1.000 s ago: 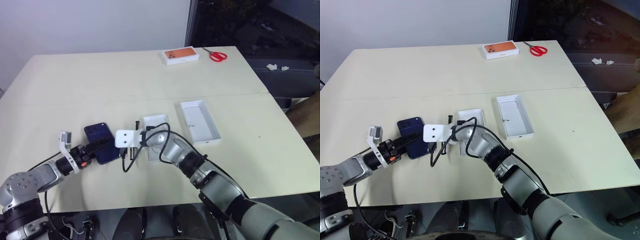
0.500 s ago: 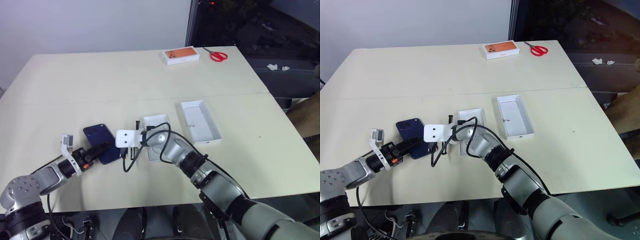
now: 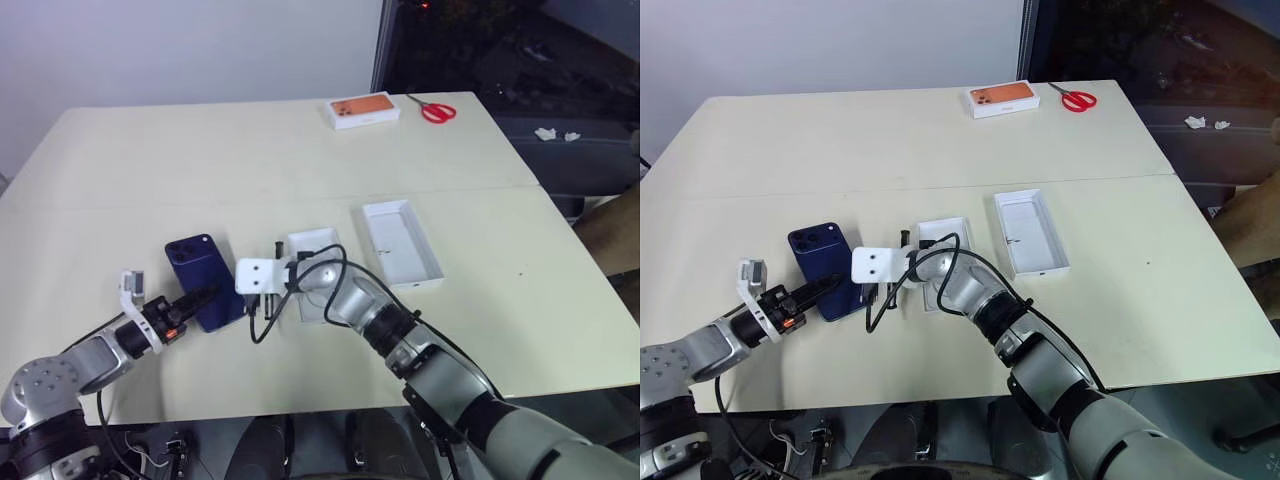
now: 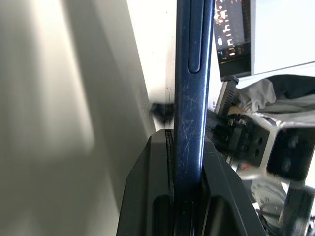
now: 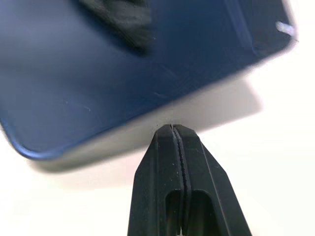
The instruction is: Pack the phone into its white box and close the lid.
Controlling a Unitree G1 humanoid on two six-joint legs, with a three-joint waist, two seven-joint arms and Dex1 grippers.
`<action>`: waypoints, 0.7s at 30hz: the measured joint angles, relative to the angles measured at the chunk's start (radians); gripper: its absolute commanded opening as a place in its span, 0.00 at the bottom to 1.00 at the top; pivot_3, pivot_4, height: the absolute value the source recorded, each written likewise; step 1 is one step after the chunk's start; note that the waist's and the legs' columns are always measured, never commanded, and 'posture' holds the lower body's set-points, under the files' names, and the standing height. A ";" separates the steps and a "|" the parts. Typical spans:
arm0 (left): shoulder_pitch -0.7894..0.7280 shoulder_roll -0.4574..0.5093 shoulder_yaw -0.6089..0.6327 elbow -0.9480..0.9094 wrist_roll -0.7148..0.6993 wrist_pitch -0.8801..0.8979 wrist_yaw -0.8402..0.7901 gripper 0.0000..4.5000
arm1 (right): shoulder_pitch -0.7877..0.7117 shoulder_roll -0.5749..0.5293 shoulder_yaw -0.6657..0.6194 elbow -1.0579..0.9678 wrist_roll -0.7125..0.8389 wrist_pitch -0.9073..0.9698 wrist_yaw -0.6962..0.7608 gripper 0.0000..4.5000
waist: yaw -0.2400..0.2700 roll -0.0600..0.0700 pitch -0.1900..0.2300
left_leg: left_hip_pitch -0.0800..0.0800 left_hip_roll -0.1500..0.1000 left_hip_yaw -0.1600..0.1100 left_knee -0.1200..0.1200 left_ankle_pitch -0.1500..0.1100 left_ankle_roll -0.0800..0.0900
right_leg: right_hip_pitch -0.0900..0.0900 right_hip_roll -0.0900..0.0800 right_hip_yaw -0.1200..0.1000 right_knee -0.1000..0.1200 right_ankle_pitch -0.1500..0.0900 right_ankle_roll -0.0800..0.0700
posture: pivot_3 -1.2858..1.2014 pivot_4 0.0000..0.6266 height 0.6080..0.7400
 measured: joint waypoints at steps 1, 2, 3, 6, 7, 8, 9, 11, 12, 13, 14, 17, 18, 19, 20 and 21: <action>0.001 0.003 0.001 0.006 -0.009 0.000 -0.001 0.02 | 0.001 -0.004 -0.019 -0.025 0.021 0.018 0.011 0.00 | 0.000 0.000 0.000 | 0.000 0.000 0.000 0.000 0.000 0.000 | 0.000 0.000 0.000 0.000 0.000 0.000 | 0.52 0.24 1.00; 0.001 0.005 0.002 0.009 -0.013 0.000 0.001 0.02 | 0.002 -0.008 -0.038 -0.053 0.047 0.043 0.023 0.00 | -0.001 0.000 0.000 | 0.000 0.000 0.000 -0.001 0.000 0.000 | 0.000 0.000 0.000 0.000 0.000 0.000 | 0.52 0.24 1.00; 0.001 0.004 0.006 0.012 -0.024 -0.001 0.005 0.02 | 0.012 -0.008 -0.077 -0.106 0.104 0.097 0.051 0.00 | 0.000 0.000 0.000 | -0.001 0.000 0.000 -0.002 0.000 0.000 | 0.000 0.000 0.000 0.000 0.000 0.000 | 0.52 0.24 1.00; 0.001 0.008 0.006 0.018 -0.036 0.002 0.003 0.02 | 0.037 -0.027 -0.202 -0.263 0.295 0.258 0.137 0.00 | 0.002 -0.001 0.001 | -0.002 0.000 0.000 -0.003 0.000 0.000 | 0.001 0.000 0.000 -0.002 0.000 0.000 | 0.52 0.24 1.00; 0.002 0.012 0.006 0.026 -0.051 0.008 0.002 0.02 | 0.043 -0.041 -0.234 -0.308 0.347 0.304 0.163 0.00 | 0.003 -0.001 0.001 | -0.002 0.000 0.000 -0.003 0.000 0.000 | 0.001 0.000 0.000 -0.002 0.000 0.000 | 0.52 0.24 1.00; 0.003 0.012 0.008 0.031 -0.070 0.015 0.001 0.02 | 0.056 -0.067 -0.270 -0.363 0.420 0.362 0.205 0.00 | 0.004 -0.001 0.001 | -0.002 0.000 0.000 -0.004 0.000 0.000 | 0.001 -0.001 0.000 -0.003 0.000 0.000 | 0.52 0.24 1.00; 0.003 0.012 0.009 0.034 -0.089 0.028 0.000 0.00 | 0.072 -0.094 -0.292 -0.405 0.470 0.398 0.236 0.13 | 0.006 -0.002 0.001 | -0.002 0.000 0.000 -0.005 0.000 0.000 | 0.001 -0.001 0.000 -0.005 0.000 0.000 | 0.52 0.24 1.00; 0.001 0.012 0.010 0.042 -0.133 0.050 0.002 0.00 | 0.106 -0.158 -0.317 -0.469 0.533 0.442 0.283 0.31 | 0.007 -0.002 0.002 | -0.002 0.000 0.000 -0.007 0.000 0.000 | 0.001 -0.001 0.000 -0.007 0.000 0.000 | 0.52 0.24 1.00; -0.007 0.012 0.010 0.052 -0.152 0.063 0.006 0.00 | 0.121 -0.189 -0.326 -0.487 0.551 0.451 0.294 0.43 | 0.007 -0.002 0.002 | -0.002 0.000 0.000 -0.008 0.000 0.000 | 0.001 -0.001 0.000 -0.007 0.000 0.000 | 0.52 0.24 1.00; -0.013 0.013 0.010 0.060 -0.175 0.074 0.012 0.00 | 0.132 -0.211 -0.329 -0.501 0.564 0.456 0.305 0.53 | 0.007 -0.002 0.002 | -0.003 0.000 0.000 -0.009 0.000 0.000 | 0.000 -0.001 0.000 -0.008 0.000 0.000 | 0.52 0.24 1.00; -0.021 0.014 0.010 0.073 -0.196 0.085 0.017 0.00 | 0.139 -0.229 -0.333 -0.510 0.573 0.455 0.315 0.64 | 0.007 -0.002 0.002 | -0.003 0.000 0.000 -0.010 0.000 0.000 | 0.000 -0.001 0.000 -0.008 0.000 0.000 | 0.52 0.24 1.00; -0.059 0.014 0.003 0.097 -0.283 0.120 0.056 0.00 | 0.157 -0.301 -0.360 -0.528 0.613 0.416 0.359 0.99 | 0.003 -0.003 0.002 | -0.005 0.000 0.001 -0.011 0.000 0.000 | -0.003 -0.001 0.000 -0.009 0.000 0.000 | 0.52 0.24 1.00; -0.066 0.014 -0.004 0.097 -0.304 0.127 0.067 0.00 | 0.165 -0.331 -0.368 -0.531 0.618 0.389 0.376 1.00 | 0.003 -0.003 0.002 | -0.005 0.000 0.001 -0.011 0.000 0.000 | -0.002 -0.001 0.000 -0.010 0.000 0.000 | 0.52 0.24 1.00; -0.067 0.014 -0.009 0.096 -0.315 0.132 0.077 0.00 | 0.172 -0.356 -0.369 -0.531 0.620 0.369 0.391 1.00 | 0.002 -0.003 0.002 | -0.006 0.000 0.001 -0.011 0.000 0.000 | -0.002 -0.001 0.000 -0.010 0.000 0.000 | 0.52 0.24 1.00; -0.067 0.014 -0.019 0.095 -0.325 0.135 0.090 0.00 | 0.185 -0.385 -0.368 -0.531 0.619 0.338 0.413 1.00 | 0.003 -0.003 0.002 | -0.006 0.000 0.001 -0.011 0.000 0.000 | -0.002 -0.001 0.000 -0.011 0.000 0.000 | 0.52 0.24 1.00; -0.069 0.014 -0.027 0.096 -0.333 0.136 0.101 0.00 | 0.199 -0.413 -0.362 -0.532 0.614 0.313 0.435 1.00 | 0.003 -0.003 0.002 | -0.006 0.000 0.001 -0.011 0.000 0.000 | -0.002 -0.001 0.000 -0.011 0.000 0.000 | 0.52 0.24 1.00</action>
